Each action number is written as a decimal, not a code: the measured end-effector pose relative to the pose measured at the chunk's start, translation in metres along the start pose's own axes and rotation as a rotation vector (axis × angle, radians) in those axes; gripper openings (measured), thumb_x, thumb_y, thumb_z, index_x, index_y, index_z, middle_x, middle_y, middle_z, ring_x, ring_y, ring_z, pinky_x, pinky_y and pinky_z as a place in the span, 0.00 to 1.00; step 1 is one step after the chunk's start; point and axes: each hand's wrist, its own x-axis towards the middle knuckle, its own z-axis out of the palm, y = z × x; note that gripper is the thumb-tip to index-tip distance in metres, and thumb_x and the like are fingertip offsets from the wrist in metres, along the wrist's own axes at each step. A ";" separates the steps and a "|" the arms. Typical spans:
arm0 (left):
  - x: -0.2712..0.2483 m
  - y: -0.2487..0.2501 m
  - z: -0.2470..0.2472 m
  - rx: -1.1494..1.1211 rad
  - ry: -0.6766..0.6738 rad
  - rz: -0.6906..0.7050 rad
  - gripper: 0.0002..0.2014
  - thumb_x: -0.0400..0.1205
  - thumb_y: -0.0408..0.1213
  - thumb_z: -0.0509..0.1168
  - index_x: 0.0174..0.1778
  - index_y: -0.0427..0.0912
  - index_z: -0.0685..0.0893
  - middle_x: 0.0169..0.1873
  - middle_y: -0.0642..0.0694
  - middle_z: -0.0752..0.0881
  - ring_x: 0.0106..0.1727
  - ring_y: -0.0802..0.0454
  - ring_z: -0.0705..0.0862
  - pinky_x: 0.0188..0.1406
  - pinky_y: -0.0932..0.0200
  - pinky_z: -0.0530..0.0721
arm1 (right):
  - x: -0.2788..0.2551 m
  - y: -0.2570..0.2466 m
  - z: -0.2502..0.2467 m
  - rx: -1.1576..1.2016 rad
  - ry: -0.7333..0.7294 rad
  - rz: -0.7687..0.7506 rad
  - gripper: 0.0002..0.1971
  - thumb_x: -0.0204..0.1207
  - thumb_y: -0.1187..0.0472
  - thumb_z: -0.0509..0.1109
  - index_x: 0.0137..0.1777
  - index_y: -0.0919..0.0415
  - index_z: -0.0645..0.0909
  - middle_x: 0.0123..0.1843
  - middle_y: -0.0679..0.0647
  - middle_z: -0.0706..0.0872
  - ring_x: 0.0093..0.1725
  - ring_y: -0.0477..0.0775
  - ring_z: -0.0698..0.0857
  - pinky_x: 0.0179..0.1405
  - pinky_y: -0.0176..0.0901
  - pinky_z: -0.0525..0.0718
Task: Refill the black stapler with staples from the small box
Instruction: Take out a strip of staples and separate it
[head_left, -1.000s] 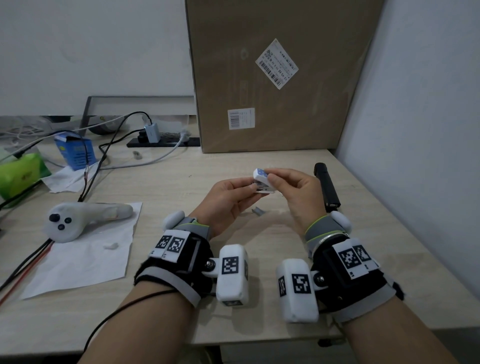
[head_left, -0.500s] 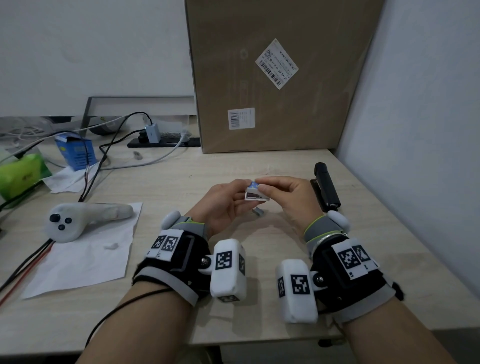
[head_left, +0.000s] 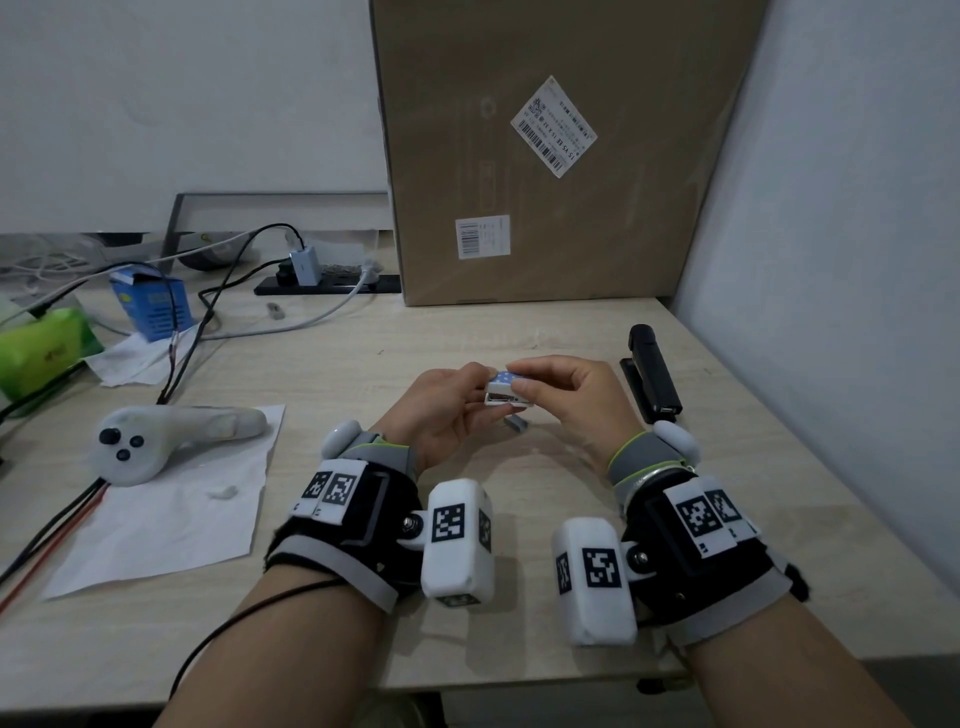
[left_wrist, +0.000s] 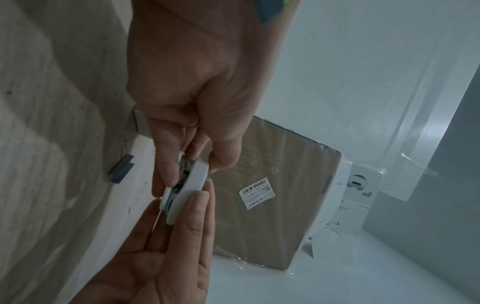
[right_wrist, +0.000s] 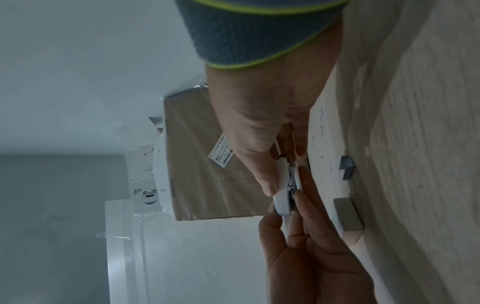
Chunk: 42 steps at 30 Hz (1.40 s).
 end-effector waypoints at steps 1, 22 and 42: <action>0.000 0.000 0.000 0.001 0.004 0.001 0.11 0.81 0.28 0.58 0.49 0.21 0.81 0.30 0.34 0.89 0.30 0.49 0.90 0.30 0.67 0.88 | 0.000 0.000 0.000 -0.008 0.002 0.004 0.08 0.70 0.69 0.74 0.49 0.62 0.88 0.49 0.60 0.91 0.51 0.53 0.89 0.57 0.44 0.86; 0.005 0.006 -0.016 -0.086 0.217 0.125 0.09 0.82 0.36 0.61 0.48 0.34 0.82 0.49 0.40 0.88 0.48 0.50 0.88 0.40 0.65 0.87 | 0.008 0.010 -0.014 -0.412 0.344 0.141 0.09 0.64 0.58 0.78 0.42 0.60 0.86 0.38 0.51 0.88 0.39 0.47 0.85 0.38 0.33 0.79; 0.005 0.007 -0.015 -0.065 0.326 0.133 0.07 0.81 0.32 0.61 0.42 0.37 0.82 0.42 0.43 0.87 0.43 0.53 0.85 0.39 0.65 0.80 | 0.009 0.013 -0.019 -0.760 0.239 0.217 0.19 0.63 0.50 0.78 0.48 0.60 0.81 0.44 0.55 0.86 0.45 0.57 0.84 0.43 0.45 0.79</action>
